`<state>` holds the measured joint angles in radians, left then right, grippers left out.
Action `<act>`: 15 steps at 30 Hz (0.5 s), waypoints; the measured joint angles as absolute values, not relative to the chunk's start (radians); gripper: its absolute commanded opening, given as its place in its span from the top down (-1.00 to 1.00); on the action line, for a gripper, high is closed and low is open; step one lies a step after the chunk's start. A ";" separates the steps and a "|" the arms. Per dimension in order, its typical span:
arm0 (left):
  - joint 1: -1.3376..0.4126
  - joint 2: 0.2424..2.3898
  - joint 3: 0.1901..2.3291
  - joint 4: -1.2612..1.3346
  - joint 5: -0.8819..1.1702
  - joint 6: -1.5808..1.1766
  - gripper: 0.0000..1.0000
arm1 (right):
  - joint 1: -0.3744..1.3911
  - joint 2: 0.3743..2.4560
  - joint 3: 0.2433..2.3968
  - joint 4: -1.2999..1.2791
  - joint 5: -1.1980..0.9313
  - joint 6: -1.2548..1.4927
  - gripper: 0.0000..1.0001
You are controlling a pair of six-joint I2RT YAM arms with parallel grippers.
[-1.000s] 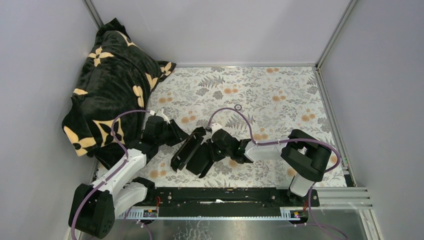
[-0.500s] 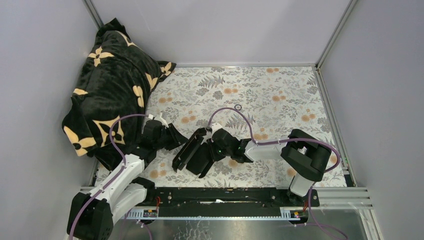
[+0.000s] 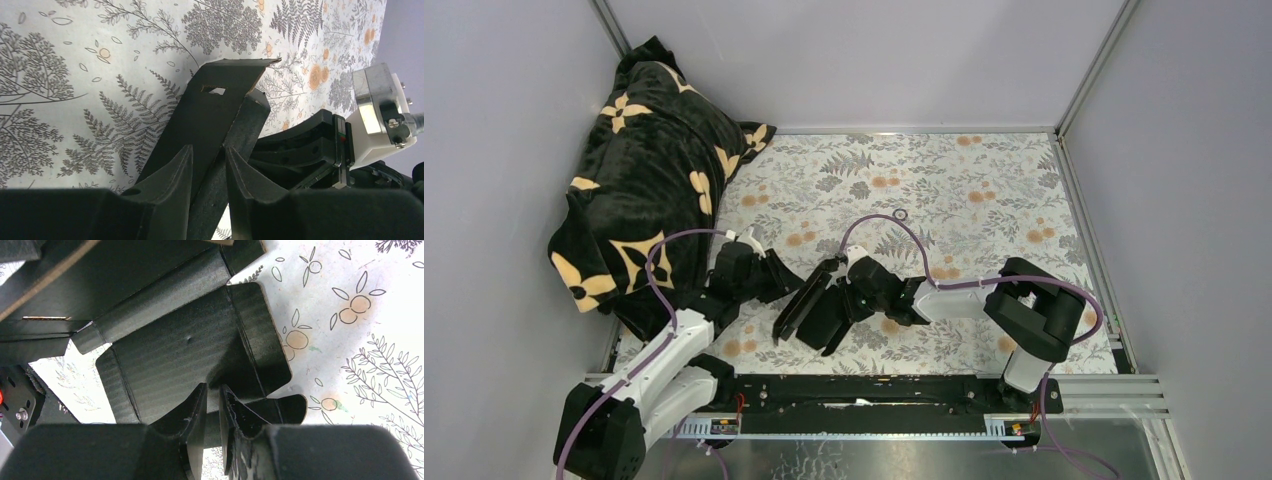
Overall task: Fold the paper box
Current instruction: Fold the paper box at the center of the board.
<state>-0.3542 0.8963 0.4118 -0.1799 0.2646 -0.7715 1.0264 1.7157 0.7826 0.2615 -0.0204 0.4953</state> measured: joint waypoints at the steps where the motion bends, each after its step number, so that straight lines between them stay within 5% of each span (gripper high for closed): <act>1: -0.362 0.896 0.412 -0.180 0.261 -0.774 0.23 | 1.026 1.716 0.783 0.262 -0.020 0.495 0.53; 15: -0.426 0.906 0.412 -0.181 0.198 -0.795 0.18 | 1.022 1.724 0.783 0.283 -0.021 0.496 0.53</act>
<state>-0.4263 0.9062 0.4118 -0.1806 0.1978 -0.7948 1.0218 1.7237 0.7826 0.2832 -0.0212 0.4957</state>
